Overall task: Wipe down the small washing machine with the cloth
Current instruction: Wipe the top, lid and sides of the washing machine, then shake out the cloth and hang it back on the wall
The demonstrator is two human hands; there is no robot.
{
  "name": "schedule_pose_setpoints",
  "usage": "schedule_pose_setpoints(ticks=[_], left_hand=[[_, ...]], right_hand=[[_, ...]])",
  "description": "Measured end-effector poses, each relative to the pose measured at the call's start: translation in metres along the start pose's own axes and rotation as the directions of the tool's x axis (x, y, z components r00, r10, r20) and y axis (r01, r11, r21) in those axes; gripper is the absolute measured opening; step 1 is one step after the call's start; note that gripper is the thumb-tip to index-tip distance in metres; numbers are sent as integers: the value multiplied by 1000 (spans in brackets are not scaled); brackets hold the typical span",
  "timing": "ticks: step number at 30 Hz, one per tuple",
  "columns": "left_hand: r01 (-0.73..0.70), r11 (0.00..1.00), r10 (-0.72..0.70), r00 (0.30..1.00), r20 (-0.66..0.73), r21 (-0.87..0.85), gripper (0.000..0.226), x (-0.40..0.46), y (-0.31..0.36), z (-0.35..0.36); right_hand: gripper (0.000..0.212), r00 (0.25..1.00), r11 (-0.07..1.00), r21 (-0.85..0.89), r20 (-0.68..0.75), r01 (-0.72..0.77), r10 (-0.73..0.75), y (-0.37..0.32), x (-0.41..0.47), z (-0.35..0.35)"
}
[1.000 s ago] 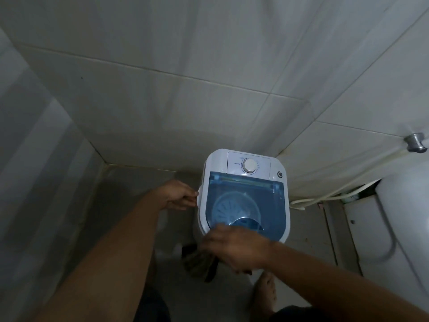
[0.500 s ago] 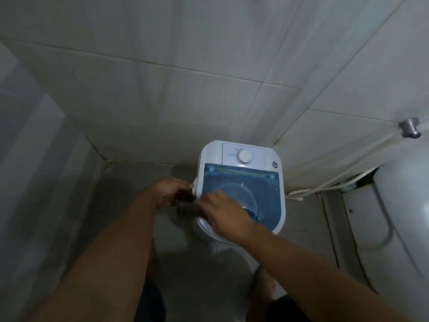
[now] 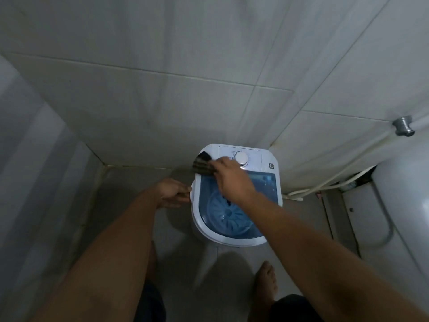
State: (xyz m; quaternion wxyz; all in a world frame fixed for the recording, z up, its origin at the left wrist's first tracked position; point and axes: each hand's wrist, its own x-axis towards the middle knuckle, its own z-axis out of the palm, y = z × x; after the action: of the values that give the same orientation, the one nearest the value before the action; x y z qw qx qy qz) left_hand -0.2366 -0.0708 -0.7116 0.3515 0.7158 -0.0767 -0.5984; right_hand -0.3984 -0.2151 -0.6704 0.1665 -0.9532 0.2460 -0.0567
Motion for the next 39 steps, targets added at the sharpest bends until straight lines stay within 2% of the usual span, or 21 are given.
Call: schedule_pose_setpoints(ticks=[2,4,6,7,8,9,10,11,12,14,16,18,20,23,25,27,29,34,36,39], left_hand=[[2,1000,-2,1000,-3,-13,12,1,-1,-1],[-19,1000,19,1000,-18,3,11,3,-1,-2],[-57,996,61,997,-44,75,8,0,1,2],[-70,992,77,995,-70,108,11,0,1,4],[-86,986,100,990,-95,145,13,-3,2,8],[-99,975,123,986,-114,200,15,-3,1,10],[-112,959,149,981,-128,259,19,-3,1,14],[-117,935,174,974,-146,333,24,-15,4,18],[-130,914,207,964,-167,384,26,-35,10,24],[-163,890,265,945,-193,426,27,-72,18,33],[-196,884,300,934,-195,424,28,-114,26,47],[-212,924,274,948,-163,319,29,-155,30,60],[-182,960,203,976,-78,214,41,-198,33,75],[-150,985,141,984,107,83,68,-253,39,96],[-225,972,234,960,151,-73,61,-283,49,111],[-363,915,378,924,57,-179,41,-304,61,122],[-496,847,498,866,-42,-192,36,-323,73,125],[-668,722,656,744,-127,-183,24,-371,100,112],[-726,666,708,688,-160,-170,24,-389,112,107],[-797,593,774,604,-191,-115,22,-407,126,101]], right_hand=[[44,986,984,-77,39,163,-161,-7,-32,20],[42,942,932,-134,55,336,-332,-16,-70,33],[36,855,833,-194,152,518,-497,-20,-109,41],[32,787,755,-235,268,613,-556,-19,-129,43],[25,724,686,-261,398,679,-564,-16,-151,46],[21,690,654,-278,488,703,-534,-10,-171,46],[23,691,653,-308,544,692,-476,-3,-191,41],[28,729,694,-332,550,639,-407,5,-207,32],[33,789,761,-335,503,555,-353,11,-217,18],[37,914,895,-283,319,345,-252,14,-232,-18],[37,982,994,-18,159,110,-106,6,-235,-56],[34,994,955,281,77,-94,75,-10,-234,-90],[32,973,857,488,-58,-167,223,-27,-229,-118],[35,920,797,593,-239,-114,310,-59,-222,-148],[39,906,815,578,-321,-42,275,-83,-217,-163],[41,911,852,522,-373,50,176,-106,-215,-177],[43,915,853,512,-385,104,120,-125,-213,-194],[47,843,741,669,-429,54,325,-151,-200,-249],[47,852,768,639,-421,34,313,-158,-191,-268],[34,860,783,620,-421,43,286,-171,-181,-292]])
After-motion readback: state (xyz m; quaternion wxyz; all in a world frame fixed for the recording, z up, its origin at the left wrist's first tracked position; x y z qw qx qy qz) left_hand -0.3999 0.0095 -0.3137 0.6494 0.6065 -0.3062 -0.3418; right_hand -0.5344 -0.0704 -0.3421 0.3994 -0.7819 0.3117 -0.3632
